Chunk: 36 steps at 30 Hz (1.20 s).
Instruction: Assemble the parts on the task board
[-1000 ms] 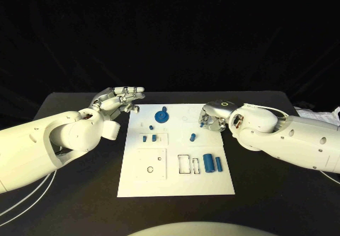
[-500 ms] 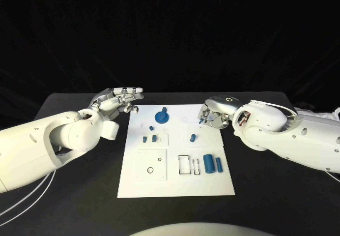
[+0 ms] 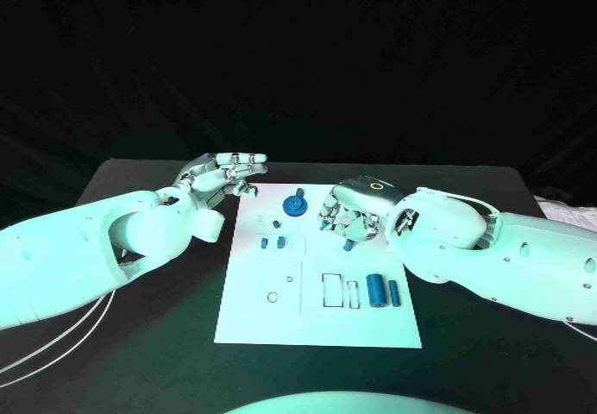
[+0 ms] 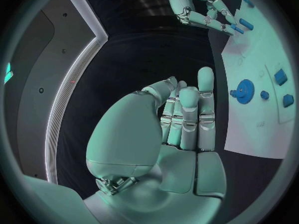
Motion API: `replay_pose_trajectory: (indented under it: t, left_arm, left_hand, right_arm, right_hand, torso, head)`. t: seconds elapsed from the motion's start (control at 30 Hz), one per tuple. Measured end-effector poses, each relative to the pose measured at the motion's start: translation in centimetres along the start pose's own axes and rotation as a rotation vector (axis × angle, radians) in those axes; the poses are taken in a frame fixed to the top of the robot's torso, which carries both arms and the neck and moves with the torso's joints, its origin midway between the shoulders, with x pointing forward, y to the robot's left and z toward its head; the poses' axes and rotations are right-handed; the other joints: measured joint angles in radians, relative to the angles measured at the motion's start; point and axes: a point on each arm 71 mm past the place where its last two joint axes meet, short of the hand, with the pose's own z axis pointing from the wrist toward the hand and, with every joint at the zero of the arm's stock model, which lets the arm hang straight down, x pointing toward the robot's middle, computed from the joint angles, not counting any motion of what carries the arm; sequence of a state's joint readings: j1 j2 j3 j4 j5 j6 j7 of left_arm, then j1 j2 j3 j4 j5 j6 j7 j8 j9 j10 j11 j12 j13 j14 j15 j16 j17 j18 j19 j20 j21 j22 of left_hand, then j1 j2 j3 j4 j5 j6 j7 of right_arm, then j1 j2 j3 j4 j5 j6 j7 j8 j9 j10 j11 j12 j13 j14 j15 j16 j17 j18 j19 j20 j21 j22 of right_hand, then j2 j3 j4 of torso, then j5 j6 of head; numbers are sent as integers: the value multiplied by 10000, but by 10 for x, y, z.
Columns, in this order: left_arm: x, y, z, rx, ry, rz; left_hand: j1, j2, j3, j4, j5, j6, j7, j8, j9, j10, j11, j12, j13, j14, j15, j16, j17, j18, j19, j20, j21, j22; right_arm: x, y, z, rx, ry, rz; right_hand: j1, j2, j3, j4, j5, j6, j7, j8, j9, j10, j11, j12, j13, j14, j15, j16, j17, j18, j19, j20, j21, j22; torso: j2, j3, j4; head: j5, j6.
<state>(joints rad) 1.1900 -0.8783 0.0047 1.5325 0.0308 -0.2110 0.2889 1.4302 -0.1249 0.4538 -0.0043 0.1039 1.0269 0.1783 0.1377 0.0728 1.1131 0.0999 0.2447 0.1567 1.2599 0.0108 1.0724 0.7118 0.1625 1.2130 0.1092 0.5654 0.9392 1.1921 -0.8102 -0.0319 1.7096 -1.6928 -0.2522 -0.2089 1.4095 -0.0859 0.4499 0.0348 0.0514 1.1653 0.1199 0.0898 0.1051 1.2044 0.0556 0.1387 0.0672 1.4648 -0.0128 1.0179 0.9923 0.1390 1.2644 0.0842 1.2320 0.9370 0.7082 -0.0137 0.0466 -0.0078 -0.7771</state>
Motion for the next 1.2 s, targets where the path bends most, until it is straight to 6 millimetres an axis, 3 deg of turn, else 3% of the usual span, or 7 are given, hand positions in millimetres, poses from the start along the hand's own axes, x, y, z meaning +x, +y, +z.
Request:
replay_pose_trajectory:
  t: [0.33,0.63,1.2]
  left_arm:
    - [5,1,0,-31,144,-47]
    - [8,3,1,-72,241,-82]
    - [10,4,2,-130,310,-103]
  left_hand:
    - [0,0,0,0,0,0,0,0,1,0,0,35,-1,-34,35,0,-14,0,0,0,0,1]
    - [-41,41,0,0,0,-36,34,0,1,0,0,35,10,-34,36,0,-13,0,0,0,0,-9]
    - [-41,40,-27,-28,0,-125,16,-44,-18,-73,1,110,23,-34,36,0,-12,1,0,0,0,-22]
  right_arm:
    - [31,43,9,-937,398,18]
    - [51,58,9,-1249,919,-60]
    - [62,63,11,-1332,1367,-105]
  right_hand:
    - [-16,16,0,0,0,-27,-5,-34,4,0,0,-14,0,0,0,37,8,0,36,36,0,16]
    - [-15,15,0,0,0,-31,-2,-56,3,-38,38,-13,1,0,0,37,-15,0,36,36,0,-9]
    - [-110,26,0,-1,-1,-63,-3,-12,8,-38,38,-49,-8,0,0,36,-27,0,35,36,0,-38]
  torso:
    - [18,2,-10]
    - [12,-8,2]
    - [17,-14,1]
  head:
    - [458,-132]
    - [677,-238]
    - [797,-395]
